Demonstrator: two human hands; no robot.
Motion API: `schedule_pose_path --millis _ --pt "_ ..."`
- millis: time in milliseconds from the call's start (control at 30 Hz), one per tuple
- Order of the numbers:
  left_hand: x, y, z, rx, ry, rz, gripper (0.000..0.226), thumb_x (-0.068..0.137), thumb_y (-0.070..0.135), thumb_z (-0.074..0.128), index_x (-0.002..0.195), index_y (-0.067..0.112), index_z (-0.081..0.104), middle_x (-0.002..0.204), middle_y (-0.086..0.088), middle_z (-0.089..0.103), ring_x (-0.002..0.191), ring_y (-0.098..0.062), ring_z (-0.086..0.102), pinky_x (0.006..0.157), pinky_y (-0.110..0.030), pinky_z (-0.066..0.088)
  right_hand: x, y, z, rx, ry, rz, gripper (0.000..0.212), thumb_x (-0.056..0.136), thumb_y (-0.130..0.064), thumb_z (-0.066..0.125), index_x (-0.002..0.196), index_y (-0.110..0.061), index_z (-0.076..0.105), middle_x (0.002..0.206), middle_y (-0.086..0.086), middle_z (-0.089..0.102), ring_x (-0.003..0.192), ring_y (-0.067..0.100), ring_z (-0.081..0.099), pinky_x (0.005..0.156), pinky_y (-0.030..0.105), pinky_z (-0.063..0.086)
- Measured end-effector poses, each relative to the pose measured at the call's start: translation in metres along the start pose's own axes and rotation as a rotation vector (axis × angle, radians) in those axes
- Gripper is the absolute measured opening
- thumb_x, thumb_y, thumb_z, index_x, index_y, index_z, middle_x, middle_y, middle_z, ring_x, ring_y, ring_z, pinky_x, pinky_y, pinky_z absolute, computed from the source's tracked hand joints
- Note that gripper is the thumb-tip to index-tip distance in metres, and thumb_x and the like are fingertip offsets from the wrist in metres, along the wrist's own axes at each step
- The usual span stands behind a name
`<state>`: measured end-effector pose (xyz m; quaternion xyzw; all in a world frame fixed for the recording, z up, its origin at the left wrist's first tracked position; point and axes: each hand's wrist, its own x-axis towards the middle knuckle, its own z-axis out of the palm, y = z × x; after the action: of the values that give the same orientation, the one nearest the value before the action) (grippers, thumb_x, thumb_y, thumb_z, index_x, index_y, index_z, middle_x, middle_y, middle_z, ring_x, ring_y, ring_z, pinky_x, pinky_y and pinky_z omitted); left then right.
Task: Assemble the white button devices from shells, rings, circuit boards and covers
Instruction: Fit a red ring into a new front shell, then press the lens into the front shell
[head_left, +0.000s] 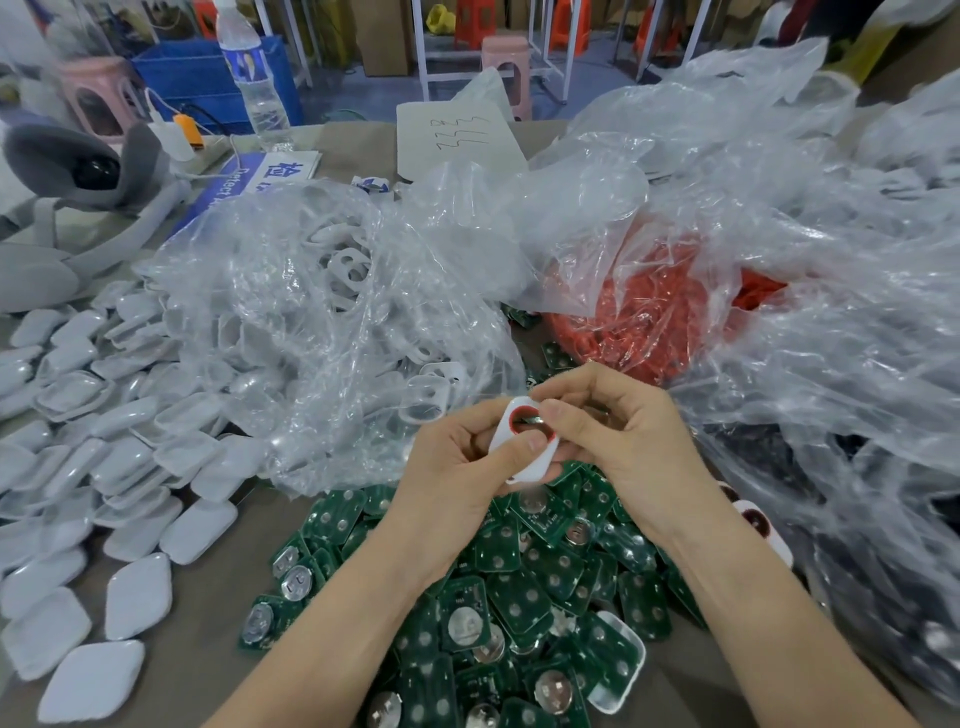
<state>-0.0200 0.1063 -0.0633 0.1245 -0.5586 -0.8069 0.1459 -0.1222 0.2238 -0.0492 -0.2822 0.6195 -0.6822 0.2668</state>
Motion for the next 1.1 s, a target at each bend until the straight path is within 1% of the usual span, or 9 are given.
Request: schedule_pose_path --millis 133,300,467,600,733,800,900,1000,1100 --pt "0.001 -0.001 -0.003 0.024 -0.013 0.009 0.019 0.081 0.02 0.07 0.097 0.027 0.078 0.093 -0.009 0.076 0.086 -0.019 0.073 0.075 -0.024 0.057 0.001 0.004 0.002 -0.251 0.06 -0.144 0.009 0.086 -0.01 0.068 0.089 -0.019 0.068 0.061 0.0 0.056 0.056 0.006 0.06 0.056 0.019 0.052" --pt "0.005 0.0 -0.007 0.017 -0.029 -0.022 0.029 0.08 0.021 0.066 0.107 0.012 0.071 0.099 -0.015 0.075 0.091 -0.025 0.073 0.076 -0.027 0.058 0.003 0.005 0.0 -0.19 0.069 -0.069 0.011 0.085 -0.013 0.07 0.084 -0.024 0.072 0.077 0.004 0.07 0.072 0.018 0.068 0.067 0.029 0.059" --pt "0.003 0.003 -0.009 0.098 -0.006 0.02 0.029 0.079 0.035 0.064 0.094 0.011 0.07 0.086 -0.012 0.075 0.064 -0.018 0.07 0.054 -0.022 0.055 0.003 -0.001 0.0 -0.21 0.025 -0.107 0.01 0.085 -0.029 0.066 0.083 -0.025 0.075 0.076 -0.003 0.072 0.07 0.009 0.065 0.07 0.022 0.055" --pt "0.004 0.001 -0.015 0.124 -0.002 0.059 0.027 0.087 0.033 0.053 0.092 0.007 0.06 0.088 -0.014 0.074 0.053 -0.01 0.053 0.043 -0.017 0.04 0.005 -0.021 -0.009 -0.32 0.23 -0.054 0.01 0.089 -0.019 0.065 0.086 -0.024 0.074 0.074 -0.004 0.072 0.068 0.008 0.067 0.067 0.02 0.056" --pt "0.006 0.0 -0.017 0.13 -0.059 0.1 0.023 0.09 0.034 0.051 0.079 0.022 0.067 0.086 -0.015 0.072 0.054 -0.011 0.046 0.043 -0.017 0.037 -0.019 -0.067 -0.045 -0.602 0.324 -0.075 0.009 0.088 -0.026 0.067 0.08 -0.026 0.071 0.069 -0.005 0.07 0.054 0.007 0.062 0.055 0.014 0.052" --pt "0.006 -0.003 -0.014 0.125 -0.076 0.107 0.024 0.09 0.035 0.051 0.075 0.027 0.068 0.083 -0.014 0.072 0.052 -0.011 0.047 0.041 -0.017 0.037 -0.043 -0.08 -0.075 -0.782 0.389 0.045 0.022 0.089 -0.027 0.067 0.068 -0.02 0.07 0.057 -0.007 0.067 0.044 0.001 0.058 0.044 0.011 0.043" --pt "0.005 -0.005 -0.011 0.071 -0.078 0.093 0.022 0.089 0.033 0.05 0.079 0.022 0.066 0.084 -0.013 0.073 0.048 -0.011 0.05 0.04 -0.016 0.038 -0.087 -0.078 -0.127 -0.963 0.528 0.448 0.036 0.09 -0.024 0.064 0.058 -0.008 0.069 0.049 0.001 0.065 0.039 0.008 0.056 0.045 0.023 0.045" --pt "0.004 -0.004 -0.01 0.03 -0.061 0.077 0.022 0.088 0.032 0.051 0.085 0.013 0.062 0.084 -0.013 0.074 0.046 -0.012 0.053 0.041 -0.015 0.04 -0.105 -0.057 -0.165 -1.203 0.605 0.709 0.021 0.089 -0.015 0.062 0.081 0.001 0.073 0.075 0.019 0.071 0.066 0.028 0.066 0.061 0.032 0.05" --pt "0.003 -0.003 -0.008 0.017 -0.027 0.068 0.024 0.085 0.034 0.052 0.087 0.012 0.061 0.082 -0.01 0.075 0.046 -0.012 0.053 0.044 -0.013 0.041 -0.105 -0.034 -0.174 -1.326 0.643 0.714 0.017 0.086 -0.013 0.064 0.1 -0.006 0.071 0.096 0.021 0.068 0.086 0.034 0.063 0.068 0.03 0.046"
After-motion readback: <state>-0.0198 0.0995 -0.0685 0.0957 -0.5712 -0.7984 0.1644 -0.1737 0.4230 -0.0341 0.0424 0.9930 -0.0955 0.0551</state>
